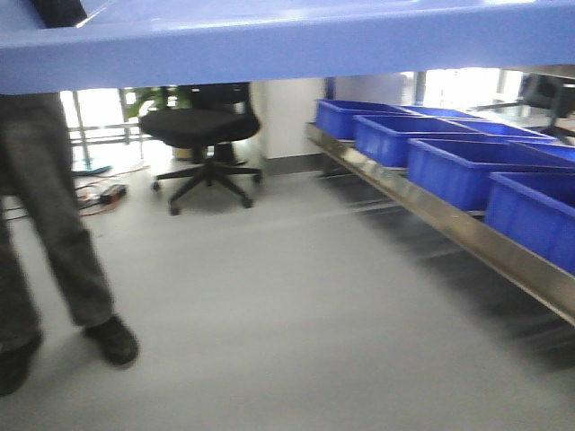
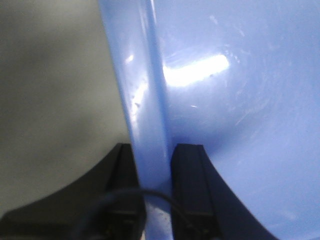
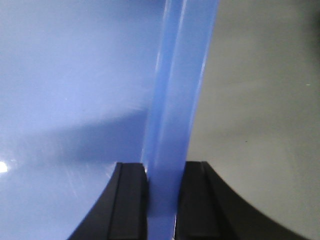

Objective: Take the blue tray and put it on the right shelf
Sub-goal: 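Hold the tray with both grippers while the base turns toward the shelves, then hold the tray with both grippers while driving up to the steel shelf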

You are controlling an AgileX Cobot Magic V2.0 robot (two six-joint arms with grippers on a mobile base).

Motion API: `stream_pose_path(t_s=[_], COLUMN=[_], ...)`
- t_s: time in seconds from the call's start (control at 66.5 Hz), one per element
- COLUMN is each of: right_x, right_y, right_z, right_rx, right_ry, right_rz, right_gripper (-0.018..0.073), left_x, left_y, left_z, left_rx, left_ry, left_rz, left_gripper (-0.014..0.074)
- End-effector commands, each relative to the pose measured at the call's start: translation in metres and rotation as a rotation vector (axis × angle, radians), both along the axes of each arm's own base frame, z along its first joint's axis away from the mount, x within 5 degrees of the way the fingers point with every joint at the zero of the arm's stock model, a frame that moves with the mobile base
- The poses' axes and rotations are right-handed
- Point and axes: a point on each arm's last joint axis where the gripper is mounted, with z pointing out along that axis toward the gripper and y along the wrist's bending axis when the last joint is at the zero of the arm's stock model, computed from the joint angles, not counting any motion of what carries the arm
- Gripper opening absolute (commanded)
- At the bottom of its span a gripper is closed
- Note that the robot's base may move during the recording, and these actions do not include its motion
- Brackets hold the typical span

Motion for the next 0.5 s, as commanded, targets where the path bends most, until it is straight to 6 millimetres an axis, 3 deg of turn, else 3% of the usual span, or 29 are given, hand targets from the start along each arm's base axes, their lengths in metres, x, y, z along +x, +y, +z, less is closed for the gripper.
stream_pose_path(t_s=[0.0,0.481], right_x=[-0.0014,-0.0015], right_y=[-0.0021,-0.0021], right_z=[0.0216,0.0216], right_rx=[0.041,0.041], right_ry=[-0.149,-0.148], right_rz=[0.023,0.023], right_gripper=[0.0056,0.0056], left_x=[-0.0162,-0.0162], left_y=[0.0026,0.0026], left_z=[0.0093,0.0093], left_rx=[0.028,0.028], left_ry=[0.037,0.037], left_rz=[-0.076,-0.076], left_gripper=[-0.0048,-0.0048])
